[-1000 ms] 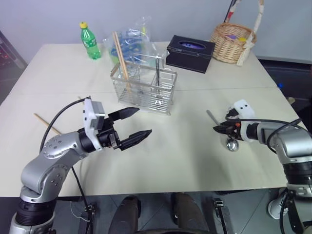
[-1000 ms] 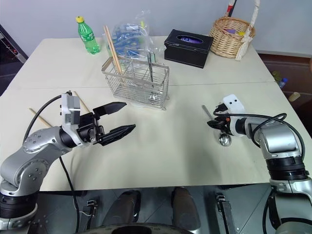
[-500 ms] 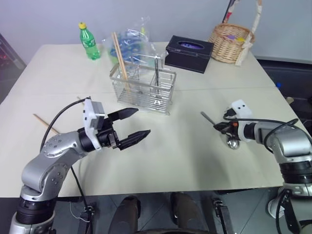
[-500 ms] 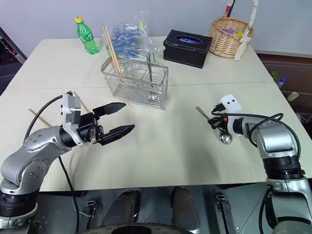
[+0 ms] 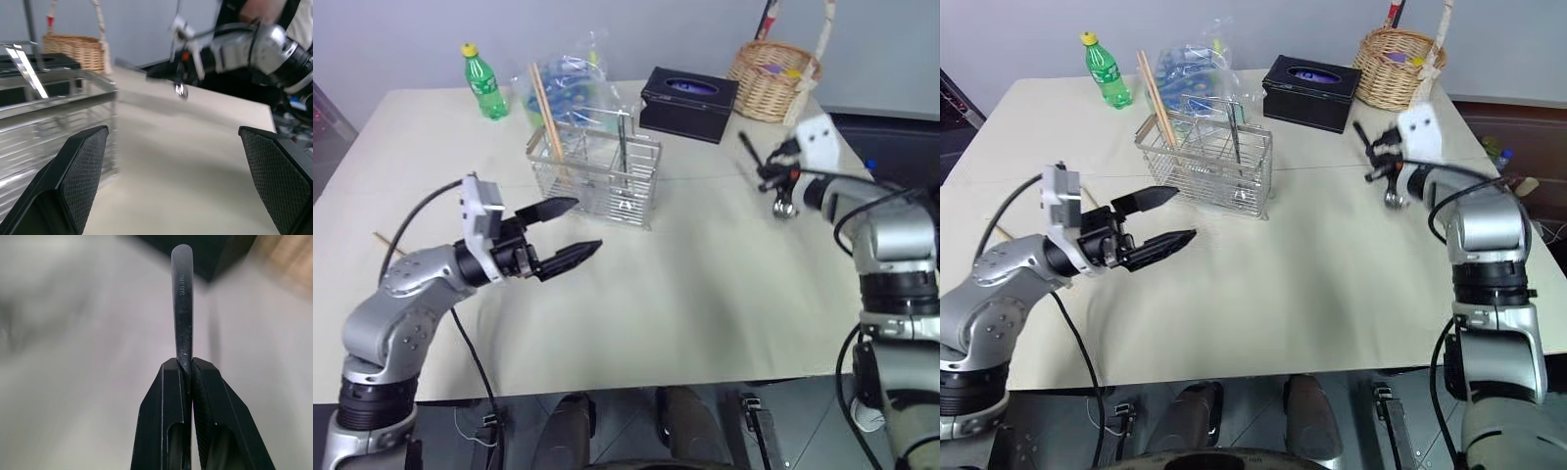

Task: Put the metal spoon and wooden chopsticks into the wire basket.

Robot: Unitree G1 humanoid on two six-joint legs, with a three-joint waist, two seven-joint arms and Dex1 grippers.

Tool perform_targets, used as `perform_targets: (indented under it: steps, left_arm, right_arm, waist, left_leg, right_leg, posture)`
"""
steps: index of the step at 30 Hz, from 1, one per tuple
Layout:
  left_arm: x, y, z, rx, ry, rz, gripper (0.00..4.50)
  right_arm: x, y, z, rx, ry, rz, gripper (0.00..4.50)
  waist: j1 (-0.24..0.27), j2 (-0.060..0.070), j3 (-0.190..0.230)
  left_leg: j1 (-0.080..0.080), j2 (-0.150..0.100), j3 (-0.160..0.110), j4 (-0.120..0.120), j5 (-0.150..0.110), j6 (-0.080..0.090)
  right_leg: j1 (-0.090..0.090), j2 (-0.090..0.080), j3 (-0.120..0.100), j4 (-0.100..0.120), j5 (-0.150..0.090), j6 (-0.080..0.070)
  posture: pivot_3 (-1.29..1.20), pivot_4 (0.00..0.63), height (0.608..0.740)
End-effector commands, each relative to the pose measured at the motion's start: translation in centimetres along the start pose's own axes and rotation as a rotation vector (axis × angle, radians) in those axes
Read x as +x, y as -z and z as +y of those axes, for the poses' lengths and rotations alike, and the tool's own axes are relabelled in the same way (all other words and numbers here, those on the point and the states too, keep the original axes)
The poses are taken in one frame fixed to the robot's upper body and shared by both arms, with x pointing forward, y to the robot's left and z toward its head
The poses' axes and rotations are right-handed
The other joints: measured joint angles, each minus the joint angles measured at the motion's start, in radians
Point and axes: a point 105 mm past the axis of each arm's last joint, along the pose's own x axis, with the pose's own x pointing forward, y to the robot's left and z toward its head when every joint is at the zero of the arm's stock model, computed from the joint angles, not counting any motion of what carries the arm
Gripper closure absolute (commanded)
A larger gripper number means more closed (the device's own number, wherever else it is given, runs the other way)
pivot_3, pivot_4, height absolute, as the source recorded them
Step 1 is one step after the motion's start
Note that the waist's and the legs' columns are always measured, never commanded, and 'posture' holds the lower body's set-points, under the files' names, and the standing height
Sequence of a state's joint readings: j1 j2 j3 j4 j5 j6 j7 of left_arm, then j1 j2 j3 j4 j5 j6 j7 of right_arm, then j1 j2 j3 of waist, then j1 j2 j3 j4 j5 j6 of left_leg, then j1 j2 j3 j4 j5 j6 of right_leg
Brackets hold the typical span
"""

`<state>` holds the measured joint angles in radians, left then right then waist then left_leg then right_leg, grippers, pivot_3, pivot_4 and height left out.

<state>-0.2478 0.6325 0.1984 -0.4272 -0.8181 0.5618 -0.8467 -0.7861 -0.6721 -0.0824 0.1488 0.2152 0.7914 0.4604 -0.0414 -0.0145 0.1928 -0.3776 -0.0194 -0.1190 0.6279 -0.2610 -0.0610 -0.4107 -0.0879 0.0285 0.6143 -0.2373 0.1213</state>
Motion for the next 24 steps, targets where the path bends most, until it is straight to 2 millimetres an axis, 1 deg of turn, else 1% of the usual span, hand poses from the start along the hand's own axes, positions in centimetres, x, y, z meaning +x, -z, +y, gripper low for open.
perform_targets:
  steps: [1, 2, 5, 6, 7, 9, 12, 15, 17, 21, 24]
  left_arm:
    - [-0.5, -1.0, 0.4, 0.037, -0.009, -0.018, 0.00]
    - [-0.6, -1.1, 0.5, 0.038, -0.017, -0.017, 0.00]
    - [-0.8, -1.1, 0.6, 0.039, -0.030, -0.015, 0.00]
    - [-0.9, -1.0, 0.5, 0.039, -0.036, -0.010, 0.00]
    - [-1.1, -0.8, 0.5, 0.036, -0.044, -0.006, 0.00]
    - [-1.2, -0.6, 0.4, 0.033, -0.055, 0.000, 0.00]
    - [-1.3, -0.5, 0.2, 0.031, -0.065, 0.004, 0.00]
    - [-1.4, -0.5, 0.2, 0.029, -0.078, 0.000, 0.00]
    - [-1.4, -0.5, 0.1, 0.029, -0.086, -0.001, 0.00]
    - [-1.5, -0.5, 0.1, 0.028, -0.102, -0.004, 0.00]
    - [-1.5, -0.5, 0.1, 0.030, -0.118, -0.006, 0.00]
  right_arm:
    - [-0.4, -4.8, -0.4, -0.027, 0.048, -0.161, 4.41]
    - [-0.4, -6.5, 0.4, -0.021, 0.030, -0.233, 4.41]
    - [-0.7, -9.7, 2.4, 0.004, -0.023, -0.383, 4.41]
    - [-0.9, -10.9, 3.7, 0.029, -0.061, -0.451, 4.41]
    - [-1.2, -12.2, 5.6, 0.073, -0.119, -0.537, 4.41]
    - [-1.8, -13.9, 8.0, 0.136, -0.192, -0.658, 4.41]
    - [-2.7, -15.7, 11.3, 0.211, -0.307, -0.805, 4.41]
    - [-3.2, -16.7, 13.5, 0.293, -0.406, -0.888, 4.41]
    - [-3.3, -17.0, 14.8, 0.335, -0.463, -0.925, 4.41]
    - [-3.0, -16.4, 16.2, 0.368, -0.524, -0.940, 4.41]
    - [-2.2, -15.7, 17.0, 0.398, -0.551, -0.939, 4.41]
  waist:
    - [0.000, 0.000, 0.000]
    - [-0.001, 0.000, 0.000]
    - [-0.002, 0.000, 0.000]
    - [-0.002, 0.000, 0.000]
    - [-0.003, 0.000, 0.000]
    - [-0.008, 0.001, 0.000]
    - [-0.003, 0.001, 0.001]
    - [0.004, 0.001, 0.001]
    - [0.002, 0.001, 0.001]
    - [-0.001, 0.001, 0.001]
    - [-0.003, 0.001, 0.001]
  left_leg:
    - [0.000, 0.000, 0.000, 0.000, 0.000, 0.000]
    - [0.000, 0.000, 0.000, 0.000, 0.000, 0.000]
    - [0.000, 0.000, 0.000, 0.000, 0.000, 0.000]
    - [0.000, 0.000, 0.000, 0.000, 0.000, 0.000]
    - [0.000, 0.000, 0.000, 0.000, 0.000, 0.000]
    - [0.001, 0.000, 0.000, -0.001, 0.000, 0.000]
    - [0.001, 0.000, 0.000, -0.001, 0.000, 0.000]
    - [0.000, 0.000, -0.001, 0.000, 0.000, 0.000]
    - [0.000, 0.000, -0.001, 0.000, 0.000, 0.000]
    - [0.001, 0.000, -0.001, -0.001, 0.000, 0.000]
    - [0.001, 0.000, -0.001, -0.001, 0.000, 0.000]
  right_leg:
    - [0.000, 0.000, 0.000, 0.000, 0.000, 0.000]
    - [0.000, 0.000, 0.000, 0.000, 0.000, 0.000]
    - [0.000, 0.000, 0.000, 0.000, 0.000, 0.000]
    - [0.000, 0.000, 0.000, 0.000, 0.000, 0.000]
    - [0.000, 0.000, 0.000, 0.000, 0.000, 0.000]
    - [0.000, 0.000, 0.000, 0.001, 0.000, 0.000]
    - [-0.002, 0.000, 0.000, 0.004, 0.000, 0.000]
    - [-0.002, 0.000, 0.000, 0.004, 0.000, 0.000]
    - [-0.002, 0.000, 0.000, 0.004, 0.000, 0.000]
    - [-0.002, 0.000, 0.000, 0.004, 0.000, 0.000]
    - [-0.002, 0.000, 0.000, 0.004, 0.000, 0.000]
  posture:
    - [0.00, 0.150, 0.740]
    - [0.00, 0.150, 0.740]
    - [0.00, 0.150, 0.740]
    - [0.00, 0.150, 0.740]
    - [0.00, 0.150, 0.740]
    - [0.00, 0.150, 0.740]
    - [0.00, 0.150, 0.740]
    - [0.00, 0.150, 0.740]
    - [0.00, 0.150, 0.740]
    - [0.00, 0.150, 0.740]
    - [0.00, 0.150, 0.740]
